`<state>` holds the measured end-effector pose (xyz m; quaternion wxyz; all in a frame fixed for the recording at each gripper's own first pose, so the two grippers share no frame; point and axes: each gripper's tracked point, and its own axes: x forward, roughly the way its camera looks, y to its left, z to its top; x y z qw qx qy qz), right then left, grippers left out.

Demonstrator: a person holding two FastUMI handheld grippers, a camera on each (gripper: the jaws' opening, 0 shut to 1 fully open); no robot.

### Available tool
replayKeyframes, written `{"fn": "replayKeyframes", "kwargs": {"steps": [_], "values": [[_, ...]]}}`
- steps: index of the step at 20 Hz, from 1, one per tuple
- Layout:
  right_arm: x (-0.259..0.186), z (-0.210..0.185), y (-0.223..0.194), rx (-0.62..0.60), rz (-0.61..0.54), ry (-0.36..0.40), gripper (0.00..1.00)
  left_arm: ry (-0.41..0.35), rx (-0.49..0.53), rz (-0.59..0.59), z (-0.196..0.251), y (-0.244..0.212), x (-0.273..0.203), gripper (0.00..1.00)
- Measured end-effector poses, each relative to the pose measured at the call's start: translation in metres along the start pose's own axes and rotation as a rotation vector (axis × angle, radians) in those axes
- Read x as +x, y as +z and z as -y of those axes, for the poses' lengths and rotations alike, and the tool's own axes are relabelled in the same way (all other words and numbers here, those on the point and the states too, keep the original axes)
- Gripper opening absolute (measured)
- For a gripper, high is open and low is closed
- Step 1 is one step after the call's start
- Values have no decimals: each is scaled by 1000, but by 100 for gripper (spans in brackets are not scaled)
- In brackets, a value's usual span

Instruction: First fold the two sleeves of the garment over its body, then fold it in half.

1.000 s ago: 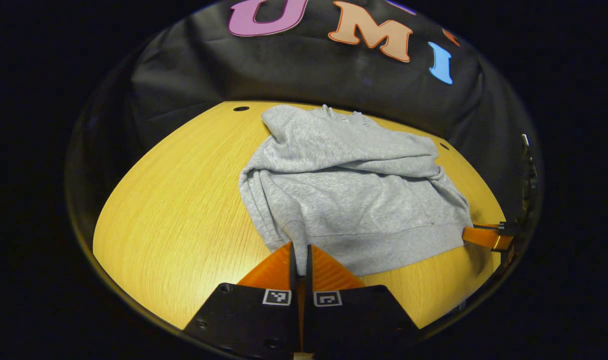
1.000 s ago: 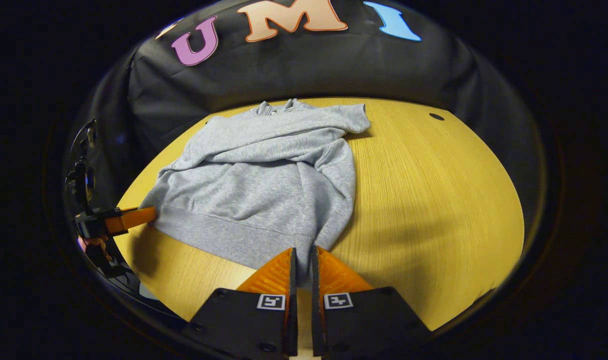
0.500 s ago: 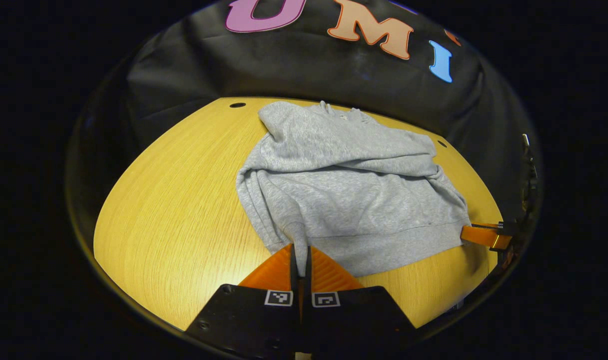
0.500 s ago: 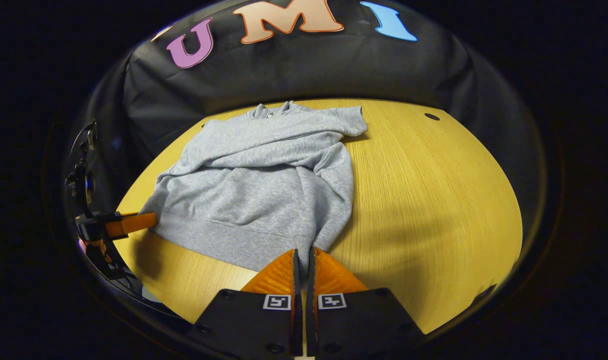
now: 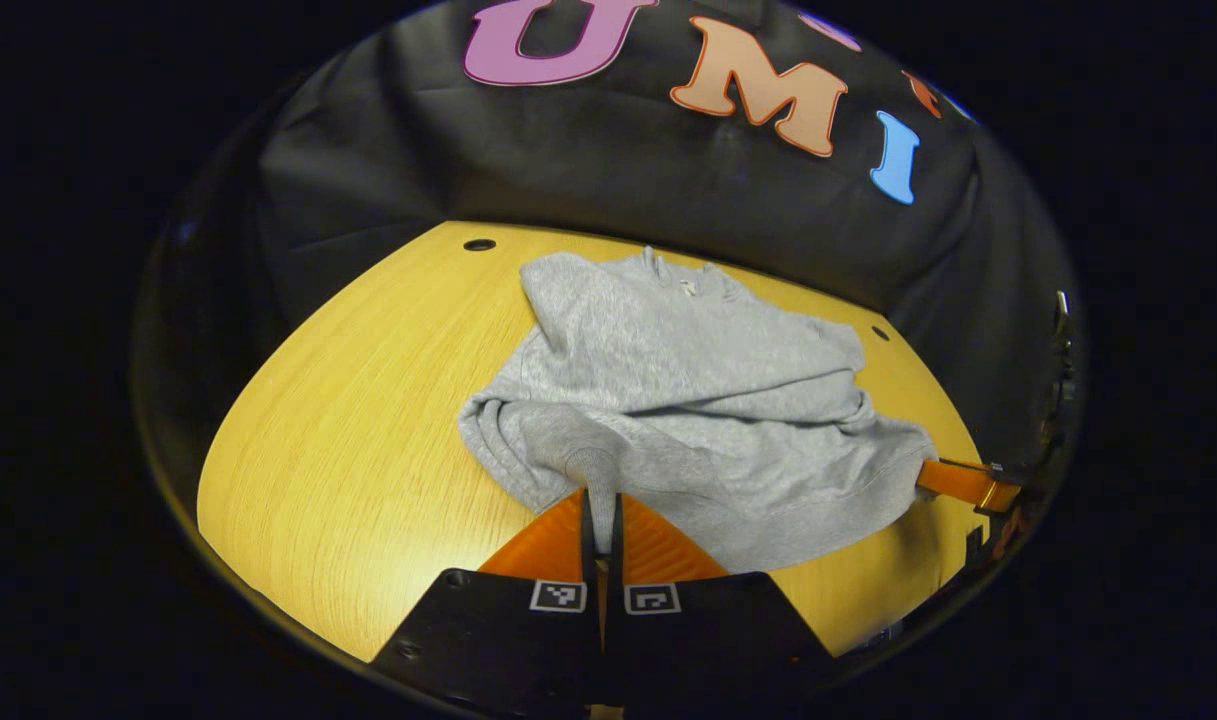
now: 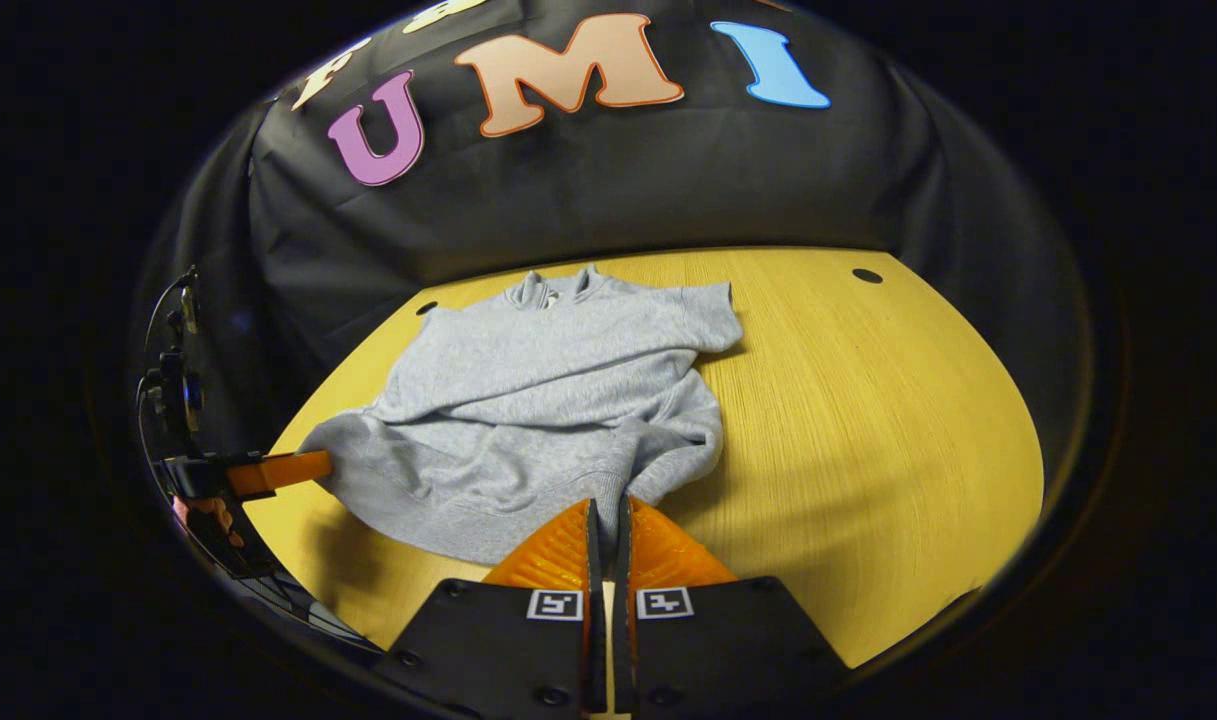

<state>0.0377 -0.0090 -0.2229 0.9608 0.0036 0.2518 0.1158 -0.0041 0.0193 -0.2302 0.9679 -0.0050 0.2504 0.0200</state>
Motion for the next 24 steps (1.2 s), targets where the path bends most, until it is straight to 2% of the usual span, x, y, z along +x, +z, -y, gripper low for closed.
{"fn": "replayKeyframes", "kwargs": {"steps": [4,14,20,24], "values": [[14,0,32,59,48,4,5,-9,-16,40,1,24,8,0],[59,6,94,52,85,-17,5,-26,1,114,10,102,49,0],[98,11,101,24,32,-49,5,-20,49,126,9,138,82,0],[122,15,92,28,-18,-54,6,5,109,91,4,135,113,0]]}}
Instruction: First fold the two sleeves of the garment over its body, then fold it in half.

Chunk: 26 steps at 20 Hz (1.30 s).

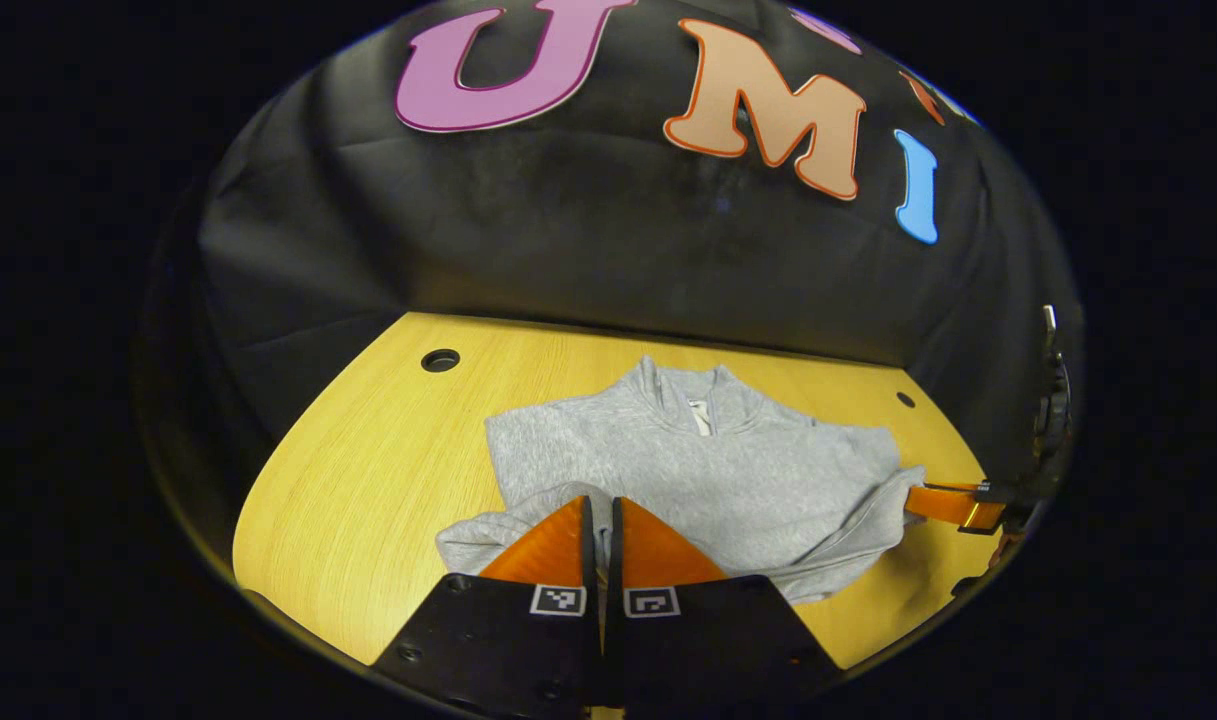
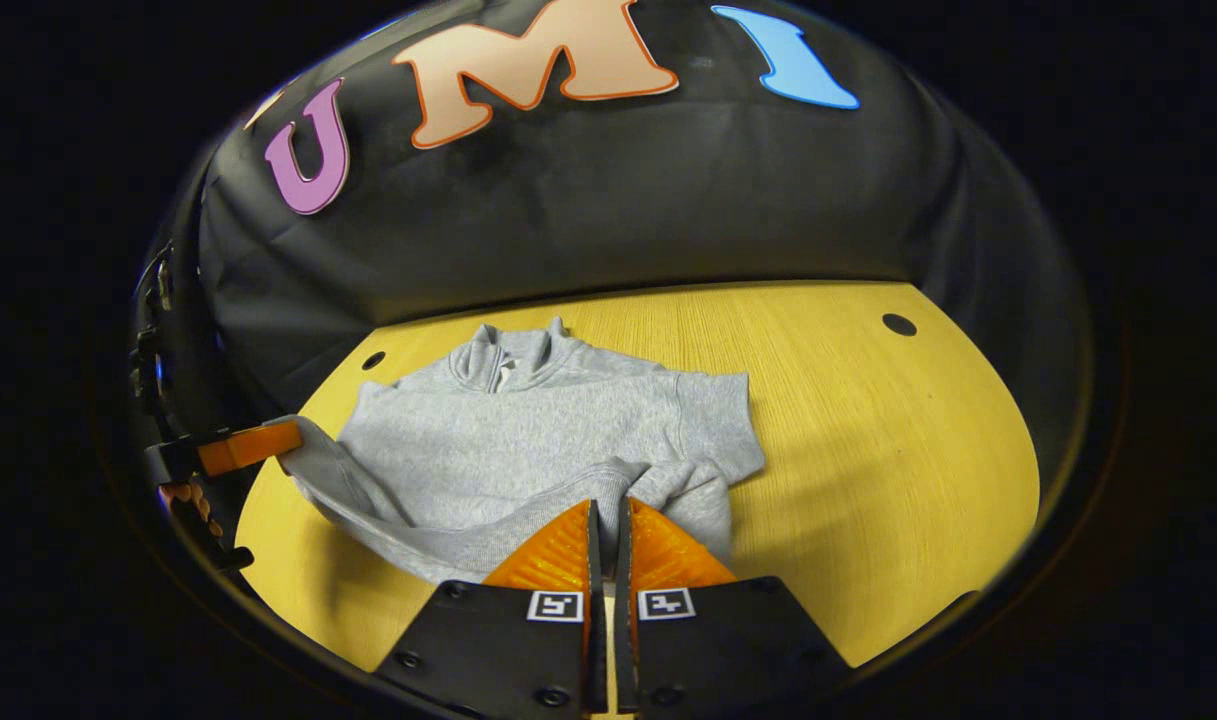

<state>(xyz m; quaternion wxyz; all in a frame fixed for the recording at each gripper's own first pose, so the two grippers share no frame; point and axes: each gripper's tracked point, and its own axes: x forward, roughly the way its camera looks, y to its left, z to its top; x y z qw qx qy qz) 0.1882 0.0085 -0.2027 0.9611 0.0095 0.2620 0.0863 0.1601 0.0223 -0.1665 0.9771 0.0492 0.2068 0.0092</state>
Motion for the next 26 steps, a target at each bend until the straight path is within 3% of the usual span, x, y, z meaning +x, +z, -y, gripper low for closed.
{"fn": "replayKeyframes", "kwargs": {"steps": [5,6,7,10,11,12,13,14,17,19,25,26], "values": [[17,4,-5,17,-21,16,14,25,-29,-59,-9,-18,27,0],[18,6,-2,24,-16,12,25,30,-36,-75,-11,-24,30,0],[19,5,-1,37,-13,16,29,35,-40,-84,-13,-27,33,0],[19,8,12,61,23,10,63,42,-32,-71,-13,-23,34,4],[20,10,17,73,39,6,68,46,-24,-55,-14,-17,32,6],[19,9,23,91,51,10,86,49,-15,-33,-15,-9,30,2],[17,9,29,111,64,13,83,42,-8,-11,-13,-4,31,18],[17,9,35,127,85,18,91,40,3,14,-12,5,22,34],[0,8,58,128,158,12,95,59,31,70,-17,26,4,94],[-16,5,70,119,196,14,99,65,26,109,-18,41,-12,96],[-88,-5,92,52,334,-18,95,41,31,184,-16,62,-75,94],[-102,-11,94,40,354,-16,99,41,32,192,-15,63,-87,94]]}}
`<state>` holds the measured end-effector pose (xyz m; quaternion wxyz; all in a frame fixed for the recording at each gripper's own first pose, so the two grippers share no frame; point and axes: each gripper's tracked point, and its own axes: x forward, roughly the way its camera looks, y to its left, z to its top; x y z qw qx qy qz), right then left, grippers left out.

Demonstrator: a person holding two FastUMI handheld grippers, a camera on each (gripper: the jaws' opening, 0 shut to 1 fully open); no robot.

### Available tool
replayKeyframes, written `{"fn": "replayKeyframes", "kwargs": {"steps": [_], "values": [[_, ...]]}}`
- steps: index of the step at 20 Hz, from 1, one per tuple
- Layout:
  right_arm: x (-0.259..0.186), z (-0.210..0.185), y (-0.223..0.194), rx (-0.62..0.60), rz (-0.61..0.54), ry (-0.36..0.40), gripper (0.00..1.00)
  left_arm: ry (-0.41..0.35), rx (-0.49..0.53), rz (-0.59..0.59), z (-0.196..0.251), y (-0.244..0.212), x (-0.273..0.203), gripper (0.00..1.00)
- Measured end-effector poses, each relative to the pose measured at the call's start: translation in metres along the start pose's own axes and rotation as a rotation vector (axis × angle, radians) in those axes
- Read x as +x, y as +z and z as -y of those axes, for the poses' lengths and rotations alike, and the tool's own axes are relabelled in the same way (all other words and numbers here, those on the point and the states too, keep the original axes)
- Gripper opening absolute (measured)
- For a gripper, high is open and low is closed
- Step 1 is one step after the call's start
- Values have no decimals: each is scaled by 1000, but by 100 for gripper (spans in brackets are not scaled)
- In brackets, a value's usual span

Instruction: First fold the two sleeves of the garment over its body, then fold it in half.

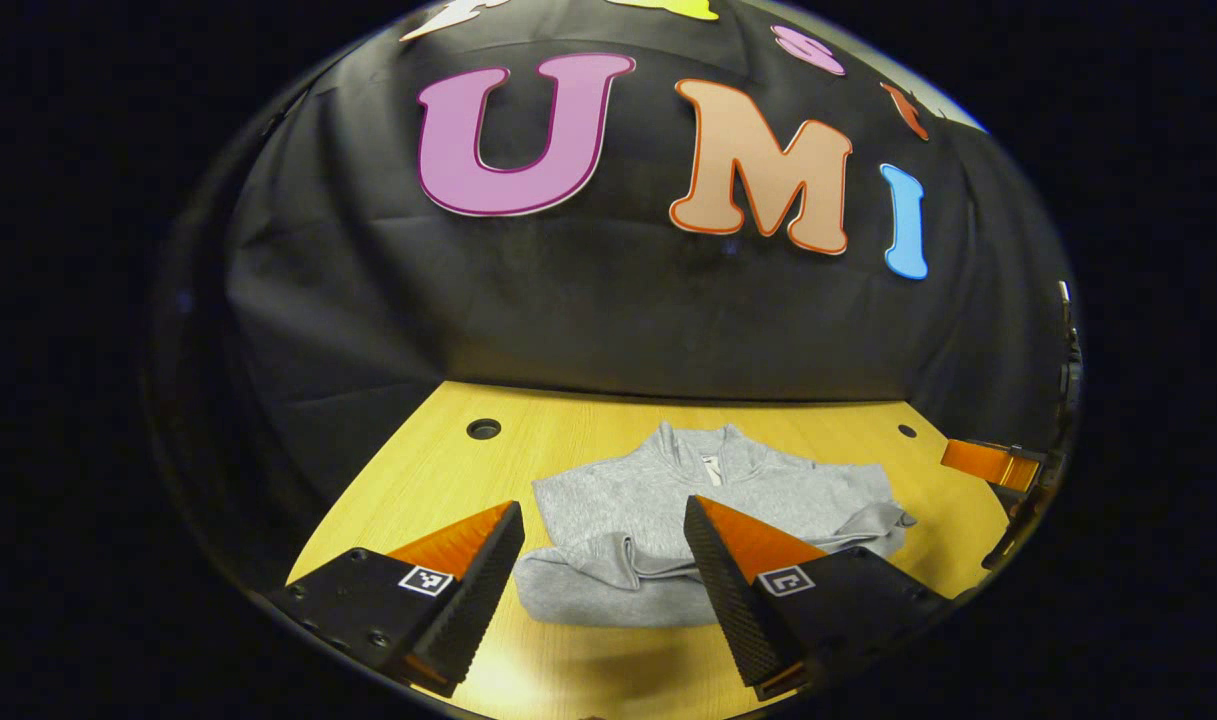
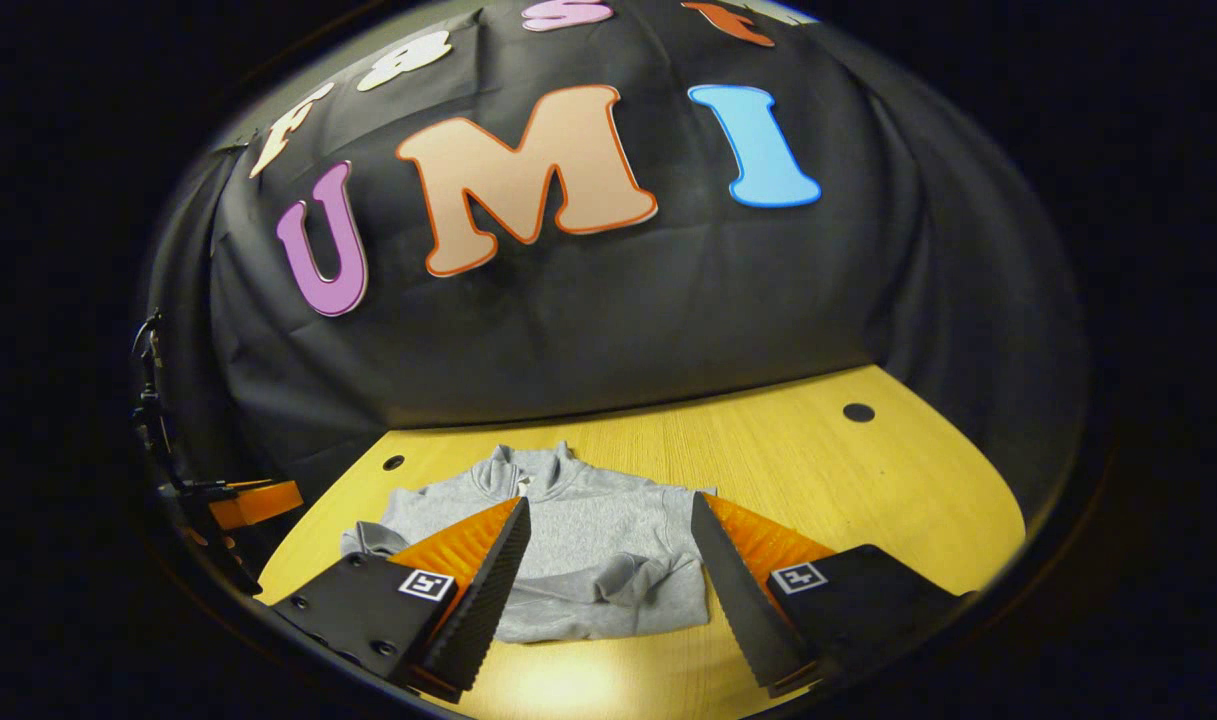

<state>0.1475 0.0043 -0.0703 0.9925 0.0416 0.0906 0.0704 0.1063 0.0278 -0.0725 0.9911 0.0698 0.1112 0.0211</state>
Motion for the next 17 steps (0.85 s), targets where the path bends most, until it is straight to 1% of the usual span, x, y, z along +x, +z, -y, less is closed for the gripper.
{"fn": "replayKeyframes", "kwargs": {"steps": [3,5,8,11,12,14,17], "values": [[-37,-17,6,-16,30,23,99,-7,-3,30,6,9,-30,94],[-60,-22,5,-43,37,22,99,-18,-2,34,11,10,-49,94],[-87,-34,1,-70,45,24,99,-29,-28,25,15,5,-71,94],[-100,-46,-4,-39,39,37,99,-23,-53,-4,13,-5,-87,94],[-104,-49,-2,-27,41,40,99,-39,-61,-16,16,-11,-91,94],[-108,-51,0,-19,50,39,99,-97,-65,-40,28,-19,-96,95],[-108,-54,1,-25,54,43,99,-125,-35,-69,30,-27,-100,95]]}}
